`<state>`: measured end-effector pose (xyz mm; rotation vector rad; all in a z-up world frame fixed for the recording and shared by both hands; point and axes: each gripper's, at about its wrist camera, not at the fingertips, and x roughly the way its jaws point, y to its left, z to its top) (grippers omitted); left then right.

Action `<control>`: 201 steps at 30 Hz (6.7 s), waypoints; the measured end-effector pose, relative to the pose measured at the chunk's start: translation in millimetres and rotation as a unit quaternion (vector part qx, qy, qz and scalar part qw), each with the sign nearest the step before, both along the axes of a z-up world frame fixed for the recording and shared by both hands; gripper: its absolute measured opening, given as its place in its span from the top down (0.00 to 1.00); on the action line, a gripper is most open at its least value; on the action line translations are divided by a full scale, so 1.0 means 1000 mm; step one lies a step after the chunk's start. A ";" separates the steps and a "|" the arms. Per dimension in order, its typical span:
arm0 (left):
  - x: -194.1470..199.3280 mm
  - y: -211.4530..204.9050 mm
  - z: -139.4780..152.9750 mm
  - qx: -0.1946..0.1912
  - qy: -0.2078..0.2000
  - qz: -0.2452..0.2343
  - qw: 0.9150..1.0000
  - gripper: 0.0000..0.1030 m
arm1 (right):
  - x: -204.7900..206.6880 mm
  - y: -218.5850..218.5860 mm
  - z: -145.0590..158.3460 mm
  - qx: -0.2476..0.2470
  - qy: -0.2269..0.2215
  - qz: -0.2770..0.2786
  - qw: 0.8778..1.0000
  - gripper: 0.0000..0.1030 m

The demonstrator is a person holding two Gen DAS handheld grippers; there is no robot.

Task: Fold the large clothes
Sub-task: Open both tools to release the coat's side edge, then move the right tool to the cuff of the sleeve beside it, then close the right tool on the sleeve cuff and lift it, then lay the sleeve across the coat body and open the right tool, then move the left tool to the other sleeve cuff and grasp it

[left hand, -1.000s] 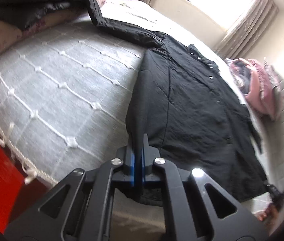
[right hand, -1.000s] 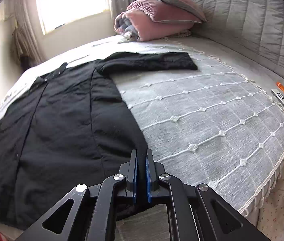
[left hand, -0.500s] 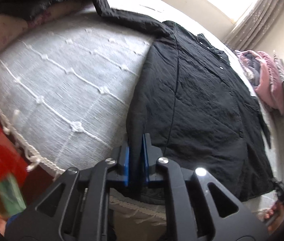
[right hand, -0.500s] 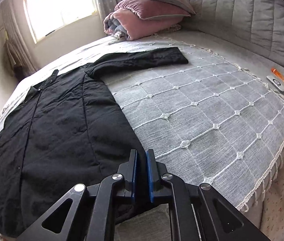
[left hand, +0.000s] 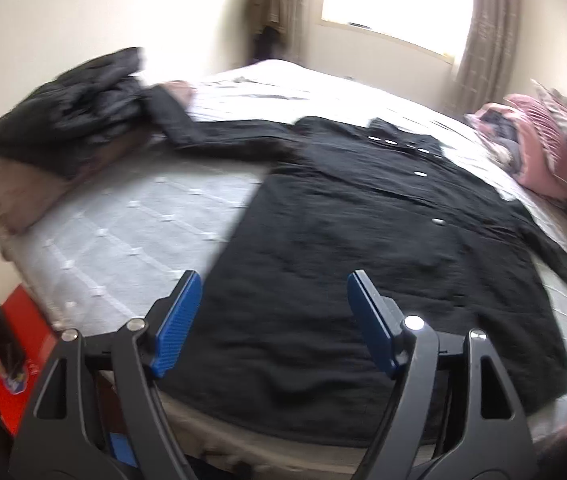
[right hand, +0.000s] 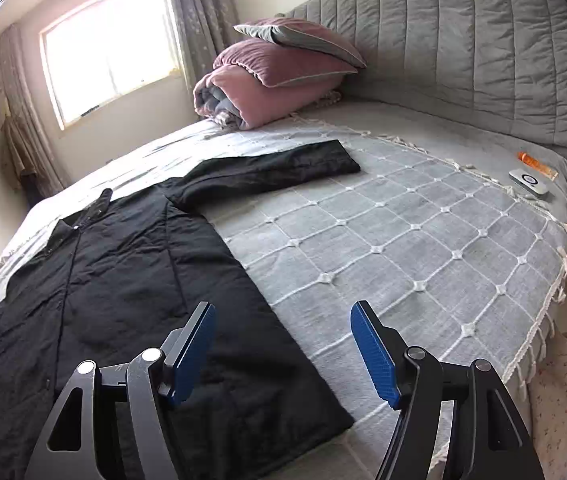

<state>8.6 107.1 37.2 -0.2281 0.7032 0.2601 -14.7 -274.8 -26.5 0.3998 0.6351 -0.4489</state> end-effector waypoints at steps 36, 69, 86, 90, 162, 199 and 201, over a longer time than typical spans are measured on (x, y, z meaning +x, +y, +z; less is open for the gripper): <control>0.218 -0.017 -0.104 -0.062 0.204 -0.069 0.975 0.19 | 0.208 0.100 -0.049 -0.022 0.154 0.318 0.935 0.13; 0.230 0.024 -0.095 -0.064 0.180 -0.013 0.982 0.19 | 0.294 -0.058 -0.075 0.055 0.190 0.140 0.970 0.05; 0.244 0.046 -0.105 -0.062 0.187 0.001 0.980 0.16 | 0.327 -0.178 -0.075 0.199 0.118 0.015 0.973 0.04; 0.242 0.049 -0.098 -0.063 0.162 0.010 0.985 0.16 | 0.324 -0.201 -0.081 0.254 0.078 -0.011 0.964 0.04; 0.224 0.086 -0.083 -0.170 0.115 0.021 0.979 0.16 | 0.365 0.246 -0.019 -0.183 0.127 0.407 0.886 0.50; 0.224 0.280 -0.069 -0.112 0.049 0.286 0.951 0.16 | 0.174 0.133 -0.011 0.095 0.096 0.375 0.917 0.15; 0.233 0.285 -0.075 -0.117 0.048 0.284 0.951 0.16 | 0.170 0.132 -0.005 0.080 0.087 0.373 0.920 0.15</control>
